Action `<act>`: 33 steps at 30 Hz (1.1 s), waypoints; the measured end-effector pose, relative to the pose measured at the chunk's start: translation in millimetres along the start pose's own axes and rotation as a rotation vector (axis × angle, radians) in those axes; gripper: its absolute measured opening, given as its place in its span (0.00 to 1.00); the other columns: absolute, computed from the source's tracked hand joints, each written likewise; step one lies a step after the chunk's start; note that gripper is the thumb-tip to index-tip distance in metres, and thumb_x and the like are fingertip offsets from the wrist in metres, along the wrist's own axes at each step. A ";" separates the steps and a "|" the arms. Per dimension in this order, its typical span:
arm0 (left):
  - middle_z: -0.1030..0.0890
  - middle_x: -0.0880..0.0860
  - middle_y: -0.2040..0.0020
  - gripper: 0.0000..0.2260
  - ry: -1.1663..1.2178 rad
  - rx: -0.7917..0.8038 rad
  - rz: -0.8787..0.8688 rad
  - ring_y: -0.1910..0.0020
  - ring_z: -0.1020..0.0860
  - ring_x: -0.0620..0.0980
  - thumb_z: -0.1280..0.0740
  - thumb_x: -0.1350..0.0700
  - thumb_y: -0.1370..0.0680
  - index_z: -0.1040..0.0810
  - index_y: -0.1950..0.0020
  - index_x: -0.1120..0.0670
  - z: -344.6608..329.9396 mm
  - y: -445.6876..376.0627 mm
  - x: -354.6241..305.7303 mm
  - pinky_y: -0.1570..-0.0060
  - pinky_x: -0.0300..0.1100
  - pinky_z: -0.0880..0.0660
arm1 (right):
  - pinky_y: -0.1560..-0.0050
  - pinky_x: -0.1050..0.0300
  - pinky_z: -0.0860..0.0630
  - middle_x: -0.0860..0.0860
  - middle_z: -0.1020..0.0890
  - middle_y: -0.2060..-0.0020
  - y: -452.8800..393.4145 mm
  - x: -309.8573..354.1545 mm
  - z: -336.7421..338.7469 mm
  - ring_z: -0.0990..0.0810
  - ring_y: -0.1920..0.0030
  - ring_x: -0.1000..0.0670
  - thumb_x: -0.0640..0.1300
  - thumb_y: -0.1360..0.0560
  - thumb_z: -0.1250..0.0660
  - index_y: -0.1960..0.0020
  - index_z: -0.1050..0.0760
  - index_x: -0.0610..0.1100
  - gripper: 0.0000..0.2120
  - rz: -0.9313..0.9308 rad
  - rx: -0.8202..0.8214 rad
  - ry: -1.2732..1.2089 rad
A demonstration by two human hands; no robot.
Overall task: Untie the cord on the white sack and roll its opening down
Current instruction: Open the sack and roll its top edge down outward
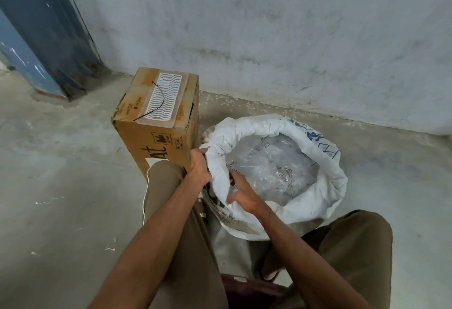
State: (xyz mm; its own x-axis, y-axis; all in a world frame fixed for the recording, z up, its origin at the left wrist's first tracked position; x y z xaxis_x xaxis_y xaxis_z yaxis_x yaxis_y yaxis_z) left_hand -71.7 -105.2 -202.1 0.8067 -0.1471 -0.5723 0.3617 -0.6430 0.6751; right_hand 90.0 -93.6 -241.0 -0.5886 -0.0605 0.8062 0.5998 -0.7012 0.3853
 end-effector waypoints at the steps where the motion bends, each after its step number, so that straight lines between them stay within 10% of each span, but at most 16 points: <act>1: 0.19 0.58 0.64 0.17 -0.014 0.034 0.006 0.62 0.24 0.56 0.46 0.56 0.21 0.20 0.57 0.60 1.2 1.5 -2.3 0.57 0.45 0.27 | 0.35 0.48 0.27 0.50 0.23 0.37 -1.9 4.5 -0.9 0.25 0.37 0.47 0.48 0.44 0.23 0.30 0.30 0.47 0.43 -0.025 0.028 -0.113; 6: 0.18 0.57 0.59 0.13 -0.167 0.052 -0.146 0.59 0.22 0.52 0.39 0.54 0.20 0.18 0.53 0.60 5.2 -19.6 2.3 0.56 0.41 0.23 | 0.59 0.69 0.26 0.58 0.16 0.57 -5.0 16.8 -0.4 0.18 0.57 0.60 0.41 0.37 0.19 0.51 0.20 0.48 0.18 0.009 -0.194 -0.080; 11: 0.31 0.55 0.34 0.39 -1.182 -0.288 -0.701 0.38 0.30 0.54 0.35 0.28 0.31 0.36 0.30 0.52 13.5 -24.4 15.4 0.38 0.50 0.30 | 0.66 0.60 0.26 0.53 0.17 0.66 -10.9 18.5 -21.4 0.19 0.66 0.53 0.42 0.42 0.26 0.61 0.23 0.45 0.11 0.115 -0.393 0.156; 16: 0.22 0.59 0.38 0.21 -1.539 -0.204 -0.963 0.41 0.23 0.58 0.32 0.51 0.20 0.30 0.30 0.57 -5.4 -27.9 8.6 0.45 0.50 0.25 | 0.57 0.52 0.19 0.50 0.15 0.57 -21.1 16.1 -26.9 0.17 0.58 0.46 0.41 0.39 0.27 0.52 0.22 0.45 0.16 0.160 -0.314 0.392; 22: 0.19 0.57 0.48 0.10 -1.219 -0.145 -0.619 0.50 0.22 0.53 0.38 0.65 0.19 0.21 0.41 0.61 -10.1 -43.9 -17.3 0.51 0.45 0.26 | 0.58 0.58 0.23 0.51 0.16 0.60 -29.9 12.1 23.2 0.18 0.60 0.53 0.43 0.29 0.22 0.55 0.19 0.46 0.07 0.178 -0.224 -0.132; 27: 0.23 0.55 0.61 0.13 -0.766 -0.152 -0.276 0.66 0.26 0.48 0.44 0.60 0.18 0.21 0.54 0.60 -19.0 -50.8 -19.6 0.66 0.39 0.30 | 0.42 0.46 0.25 0.48 0.25 0.38 -56.5 28.8 45.0 0.23 0.40 0.46 0.34 0.32 0.32 0.33 0.29 0.46 0.28 0.413 -0.506 0.679; 33: 0.17 0.58 0.56 0.14 -0.571 0.031 -0.002 0.56 0.20 0.55 0.42 0.54 0.20 0.20 0.48 0.59 -22.8 -34.3 -33.3 0.52 0.46 0.24 | 0.23 0.35 0.47 0.40 0.35 0.24 -106.5 50.6 51.7 0.42 0.21 0.37 0.34 0.37 0.25 0.19 0.44 0.44 0.51 0.417 -0.368 1.159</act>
State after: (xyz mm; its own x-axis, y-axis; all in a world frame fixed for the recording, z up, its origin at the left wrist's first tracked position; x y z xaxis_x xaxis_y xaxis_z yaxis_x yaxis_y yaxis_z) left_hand -100.4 -61.1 -195.6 0.4224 -0.5236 -0.7399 0.3418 -0.6640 0.6650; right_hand 24.5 14.8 -218.0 -0.6298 -0.7709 -0.0953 0.7766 -0.6225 -0.0964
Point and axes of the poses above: each hand's wrist, its own y-axis away from the middle knuckle, its own z-axis out of the back of the hand, x = y × z, the point moved 1 cm from there along -y, towards the middle knuckle
